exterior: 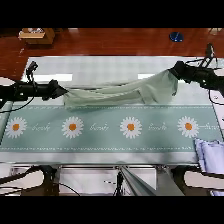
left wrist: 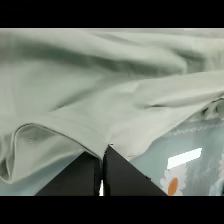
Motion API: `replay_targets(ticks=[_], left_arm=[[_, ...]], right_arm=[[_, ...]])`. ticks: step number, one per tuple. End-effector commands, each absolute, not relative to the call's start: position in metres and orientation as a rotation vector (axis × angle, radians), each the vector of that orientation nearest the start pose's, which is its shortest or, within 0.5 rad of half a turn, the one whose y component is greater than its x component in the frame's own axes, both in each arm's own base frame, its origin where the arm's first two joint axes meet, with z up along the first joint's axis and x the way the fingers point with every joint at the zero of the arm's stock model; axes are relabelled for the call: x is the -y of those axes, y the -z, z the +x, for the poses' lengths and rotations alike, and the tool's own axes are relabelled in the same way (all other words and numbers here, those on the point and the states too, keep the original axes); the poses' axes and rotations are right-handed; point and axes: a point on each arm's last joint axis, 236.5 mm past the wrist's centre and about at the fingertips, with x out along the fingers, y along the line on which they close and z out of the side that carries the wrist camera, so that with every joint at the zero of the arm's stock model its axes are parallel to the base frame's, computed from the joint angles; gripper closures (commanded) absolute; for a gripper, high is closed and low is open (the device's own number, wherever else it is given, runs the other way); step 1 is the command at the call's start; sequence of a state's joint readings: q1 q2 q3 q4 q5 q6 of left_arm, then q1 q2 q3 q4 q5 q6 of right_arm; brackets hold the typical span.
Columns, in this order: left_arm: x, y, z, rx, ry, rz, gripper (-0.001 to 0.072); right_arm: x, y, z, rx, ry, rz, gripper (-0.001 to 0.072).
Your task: Fold the shirts.
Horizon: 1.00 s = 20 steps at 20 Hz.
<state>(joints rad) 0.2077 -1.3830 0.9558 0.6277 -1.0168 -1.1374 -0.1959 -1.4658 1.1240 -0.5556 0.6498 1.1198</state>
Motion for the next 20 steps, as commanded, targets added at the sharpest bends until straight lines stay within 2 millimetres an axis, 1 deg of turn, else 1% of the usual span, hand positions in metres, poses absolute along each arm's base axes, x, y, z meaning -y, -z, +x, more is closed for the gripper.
replay_targets(ticks=[1, 3, 5, 6, 9, 12, 13, 14, 15, 16, 17, 18, 20], left_arm=[[0.070, 0.029, 0.434, -1.101, 0.341, -0.733, 0.0682], [0.067, 0.031, 0.446, -1.095, 0.342, -0.730, 0.0681], [0.066, 0.037, 0.450, -1.105, 0.341, -0.730, 0.0681], [0.066, 0.044, 0.449, -1.121, 0.341, -0.735, 0.0681], [0.071, 0.065, 0.434, -1.210, 0.362, -0.727, 0.0681], [0.067, 0.083, 0.415, -1.301, 0.373, -0.655, 0.0674], [0.065, 0.087, 0.407, -1.332, 0.379, -0.625, 0.0615], [0.062, 0.091, 0.400, -1.360, 0.382, -0.593, 0.0478], [0.057, 0.094, 0.393, -1.391, 0.382, -0.557, 0.0228], [0.052, 0.096, 0.387, -1.413, 0.377, -0.536, 0.0106], [0.043, 0.097, 0.381, -1.432, 0.364, -0.518, 0.0086], [0.031, 0.096, 0.378, -1.445, 0.326, -0.520, 0.0086], [0.004, 0.088, 0.381, -1.424, 0.238, -0.554, 0.0086]], right_arm=[[-0.023, -0.021, 0.553, -0.712, -0.153, 0.678, 0.0682], [-0.022, -0.017, 0.569, -0.706, -0.145, 0.696, 0.0682], [-0.021, -0.003, 0.577, -0.723, -0.134, 0.715, 0.0682], [-0.021, 0.005, 0.578, -0.737, -0.129, 0.724, 0.0682], [-0.021, 0.028, 0.577, -0.776, -0.117, 0.728, 0.0682], [-0.022, 0.034, 0.575, -0.792, -0.119, 0.724, 0.0681], [-0.022, 0.034, 0.574, -0.797, -0.123, 0.725, 0.0679], [-0.024, 0.034, 0.572, -0.805, -0.132, 0.725, 0.0622], [-0.022, 0.030, 0.569, -0.812, -0.143, 0.721, 0.0487], [-0.020, 0.025, 0.565, -0.821, -0.160, 0.703, 0.0407], [-0.014, 0.018, 0.558, -0.837, -0.180, 0.657, 0.0391], [-0.001, 0.010, 0.551, -0.851, -0.181, 0.587, 0.0391], [0.034, -0.003, 0.533, -0.886, -0.132, 0.460, 0.0390]])
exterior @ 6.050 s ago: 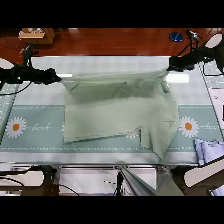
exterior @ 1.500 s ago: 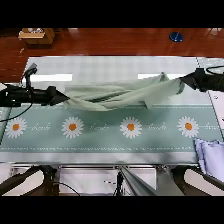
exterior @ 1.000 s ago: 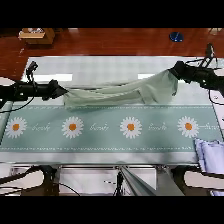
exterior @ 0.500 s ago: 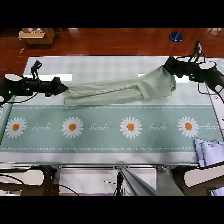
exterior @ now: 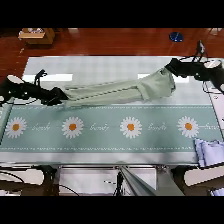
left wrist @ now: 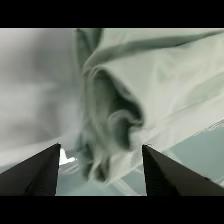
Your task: Fold the shirts.
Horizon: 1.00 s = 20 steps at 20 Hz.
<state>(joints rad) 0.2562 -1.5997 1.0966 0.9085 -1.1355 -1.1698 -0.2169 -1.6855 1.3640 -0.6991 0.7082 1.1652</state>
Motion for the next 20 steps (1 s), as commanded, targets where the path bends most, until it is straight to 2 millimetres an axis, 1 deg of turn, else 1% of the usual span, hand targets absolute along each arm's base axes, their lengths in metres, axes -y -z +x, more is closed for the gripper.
replay_targets(ticks=[1, 2, 3, 4, 5, 6, 7, 8, 9, 11, 14, 15, 16, 19, 20], left_arm=[[-0.006, 0.082, 0.383, -1.399, 0.216, -0.568, 0.0086], [-0.015, 0.075, 0.385, -1.377, 0.200, -0.575, 0.0087], [-0.022, 0.070, 0.385, -1.358, 0.186, -0.579, 0.0087], [-0.026, 0.066, 0.386, -1.346, 0.178, -0.581, 0.0087], [-0.027, 0.063, 0.386, -1.339, 0.176, -0.580, 0.0087], [-0.027, 0.062, 0.386, -1.336, 0.177, -0.577, 0.0087], [-0.026, 0.062, 0.387, -1.337, 0.180, -0.576, 0.0090], [-0.025, 0.063, 0.387, -1.339, 0.182, -0.573, 0.0095], [-0.024, 0.063, 0.387, -1.340, 0.184, -0.572, 0.0098], [-0.023, 0.063, 0.387, -1.341, 0.186, -0.570, 0.0098], [-0.022, 0.063, 0.387, -1.341, 0.187, -0.568, 0.0108], [-0.022, 0.063, 0.387, -1.342, 0.187, -0.569, 0.0214], [-0.022, 0.063, 0.387, -1.342, 0.187, -0.569, 0.0260], [-0.022, 0.064, 0.387, -1.343, 0.187, -0.570, 0.0261], [-0.022, 0.064, 0.386, -1.344, 0.187, -0.570, 0.0259]], right_arm=[[0.058, -0.009, 0.523, -0.904, -0.071, 0.404, 0.0312], [0.080, -0.010, 0.514, -0.923, -0.006, 0.378, 0.0221], [0.098, -0.008, 0.503, -0.952, 0.049, 0.379, 0.0149], [0.107, -0.002, 0.492, -0.993, 0.064, 0.401, 0.0130], [0.110, 0.006, 0.482, -1.037, 0.061, 0.435, 0.0124], [0.106, 0.015, 0.475, -1.079, 0.034, 0.487, 0.0116], [0.094, 0.024, 0.469, -1.116, -0.034, 0.549, 0.0116], [0.078, 0.028, 0.468, -1.129, -0.121, 0.608, 0.0116], [0.065, 0.030, 0.471, -1.128, -0.185, 0.664, 0.0115], [0.048, 0.034, 0.481, -1.108, -0.242, 0.766, 0.0116], [0.022, 0.040, 0.491, -1.096, -0.324, 0.841, 0.0116], [0.013, 0.043, 0.491, -1.103, -0.352, 0.847, 0.0116], [0.004, 0.048, 0.490, -1.121, -0.369, 0.846, 0.0116], [-0.016, 0.070, 0.490, -1.172, -0.378, 0.832, 0.0116], [-0.020, 0.079, 0.492, -1.187, -0.357, 0.828, 0.0119]])
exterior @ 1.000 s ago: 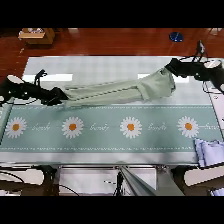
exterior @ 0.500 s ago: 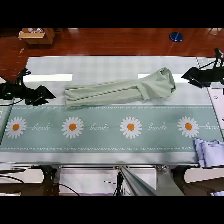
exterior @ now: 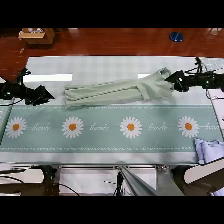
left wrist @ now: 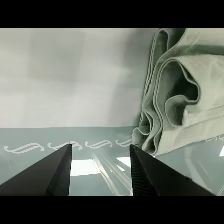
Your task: Fold the shirts.
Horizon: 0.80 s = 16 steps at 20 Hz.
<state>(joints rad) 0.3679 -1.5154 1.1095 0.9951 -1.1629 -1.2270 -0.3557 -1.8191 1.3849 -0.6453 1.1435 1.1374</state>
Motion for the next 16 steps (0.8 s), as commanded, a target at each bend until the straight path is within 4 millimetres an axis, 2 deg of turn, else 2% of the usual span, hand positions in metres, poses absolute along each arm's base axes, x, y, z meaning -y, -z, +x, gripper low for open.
replay_targets(ticks=[1, 4, 5, 6, 7, 9, 11, 13, 16], left_arm=[[-0.022, 0.064, 0.386, -1.344, 0.187, -0.571, 0.0259], [-0.022, 0.063, 0.386, -1.343, 0.187, -0.571, 0.0258], [-0.022, 0.063, 0.386, -1.343, 0.188, -0.570, 0.0258], [-0.022, 0.063, 0.386, -1.343, 0.188, -0.570, 0.0258], [-0.022, 0.063, 0.386, -1.343, 0.188, -0.570, 0.0259], [-0.022, 0.063, 0.386, -1.344, 0.188, -0.570, 0.0258], [-0.021, 0.061, 0.387, -1.341, 0.192, -0.574, 0.0250], [-0.007, 0.049, 0.395, -1.309, 0.235, -0.651, 0.0231], [0.026, 0.012, 0.420, -1.189, 0.337, -0.833, 0.0231]], right_arm=[[-0.022, 0.089, 0.495, -1.196, -0.324, 0.817, 0.0124], [-0.028, 0.107, 0.507, -1.190, -0.232, 0.784, 0.0155], [-0.029, 0.109, 0.511, -1.181, -0.214, 0.772, 0.0301], [-0.032, 0.109, 0.514, -1.170, -0.211, 0.762, 0.0523], [-0.035, 0.108, 0.516, -1.166, -0.215, 0.765, 0.0680], [-0.043, 0.096, 0.516, -1.170, -0.266, 0.761, 0.0681], [-0.049, 0.067, 0.512, -1.172, -0.351, 0.695, 0.0681], [-0.050, 0.024, 0.509, -1.138, -0.401, 0.624, 0.0682], [-0.052, -0.052, 0.500, -1.024, -0.435, 0.537, 0.0682]])
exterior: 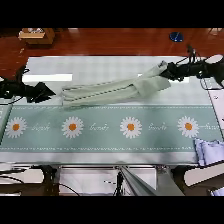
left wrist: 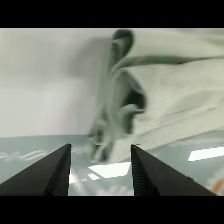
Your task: Fold the shirts.
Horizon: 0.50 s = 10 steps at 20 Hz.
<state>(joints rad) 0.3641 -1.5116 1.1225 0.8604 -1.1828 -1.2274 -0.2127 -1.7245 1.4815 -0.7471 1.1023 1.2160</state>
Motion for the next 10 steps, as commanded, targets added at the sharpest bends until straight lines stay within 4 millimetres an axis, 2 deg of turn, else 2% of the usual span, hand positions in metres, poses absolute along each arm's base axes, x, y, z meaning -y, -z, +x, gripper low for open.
replay_targets(ticks=[1, 3, 5, 7, 10], left_arm=[[0.038, -0.003, 0.428, -1.143, 0.384, -0.881, 0.0231], [0.071, -0.031, 0.437, -1.073, 0.510, -0.938, 0.0230], [0.112, -0.046, 0.435, -1.070, 0.612, -0.961, 0.0231], [0.161, -0.049, 0.424, -1.113, 0.701, -0.922, 0.0232], [0.235, -0.045, 0.403, -1.150, 0.805, -0.805, 0.0232]], right_arm=[[-0.053, -0.074, 0.494, -0.993, -0.439, 0.518, 0.0682], [-0.053, -0.113, 0.478, -0.949, -0.436, 0.475, 0.0682], [-0.056, -0.144, 0.456, -0.932, -0.438, 0.440, 0.0682], [-0.058, -0.167, 0.434, -0.929, -0.433, 0.419, 0.0682], [-0.055, -0.191, 0.406, -0.928, -0.392, 0.389, 0.0682]])
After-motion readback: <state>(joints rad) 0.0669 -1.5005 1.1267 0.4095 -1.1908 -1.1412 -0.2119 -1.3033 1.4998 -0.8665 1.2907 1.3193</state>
